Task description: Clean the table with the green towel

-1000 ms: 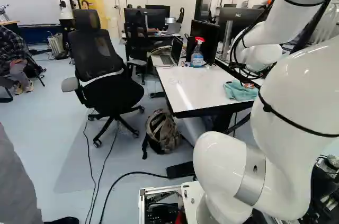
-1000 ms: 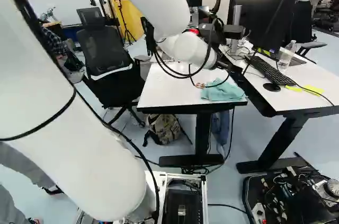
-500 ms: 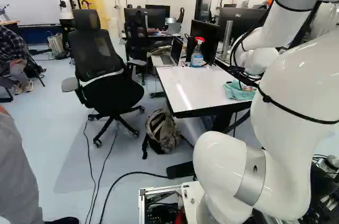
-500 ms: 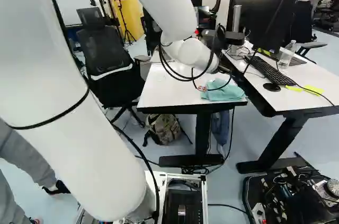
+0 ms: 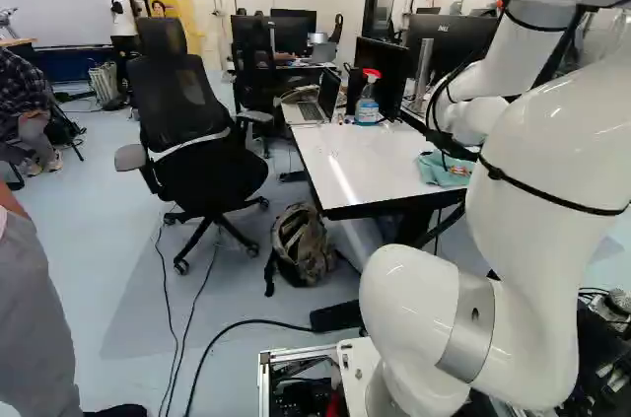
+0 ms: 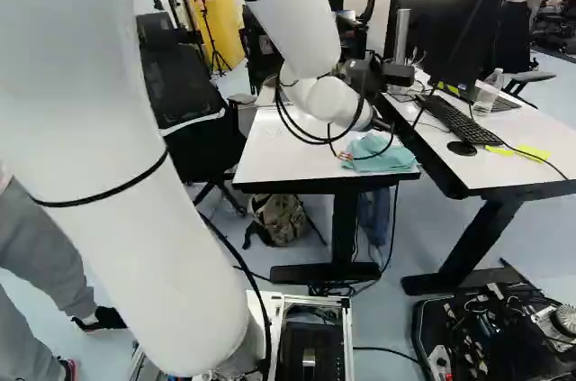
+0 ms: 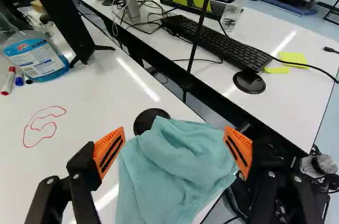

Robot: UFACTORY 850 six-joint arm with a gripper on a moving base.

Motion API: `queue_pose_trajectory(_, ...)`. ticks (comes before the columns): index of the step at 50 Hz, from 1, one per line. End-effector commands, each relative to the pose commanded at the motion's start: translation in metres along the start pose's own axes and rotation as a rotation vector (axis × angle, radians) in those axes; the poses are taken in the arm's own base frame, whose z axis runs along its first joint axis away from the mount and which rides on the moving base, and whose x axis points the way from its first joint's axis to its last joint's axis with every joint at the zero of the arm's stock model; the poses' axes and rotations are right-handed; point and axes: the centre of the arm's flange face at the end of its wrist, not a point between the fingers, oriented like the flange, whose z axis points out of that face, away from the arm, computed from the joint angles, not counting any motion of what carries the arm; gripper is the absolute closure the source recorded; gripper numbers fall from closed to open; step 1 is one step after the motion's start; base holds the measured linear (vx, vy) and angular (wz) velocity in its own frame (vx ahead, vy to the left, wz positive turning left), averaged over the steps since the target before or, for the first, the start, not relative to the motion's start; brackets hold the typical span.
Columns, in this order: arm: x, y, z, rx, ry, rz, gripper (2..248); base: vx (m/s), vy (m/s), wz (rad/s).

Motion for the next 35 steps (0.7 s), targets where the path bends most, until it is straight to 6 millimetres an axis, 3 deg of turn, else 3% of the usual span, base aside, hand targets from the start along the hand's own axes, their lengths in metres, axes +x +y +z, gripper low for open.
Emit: queue_pose_trajectory(35,-0.028,-0.001,0.026,0.002,-0.056,-0.002,3,0.000,0.000,0.000)
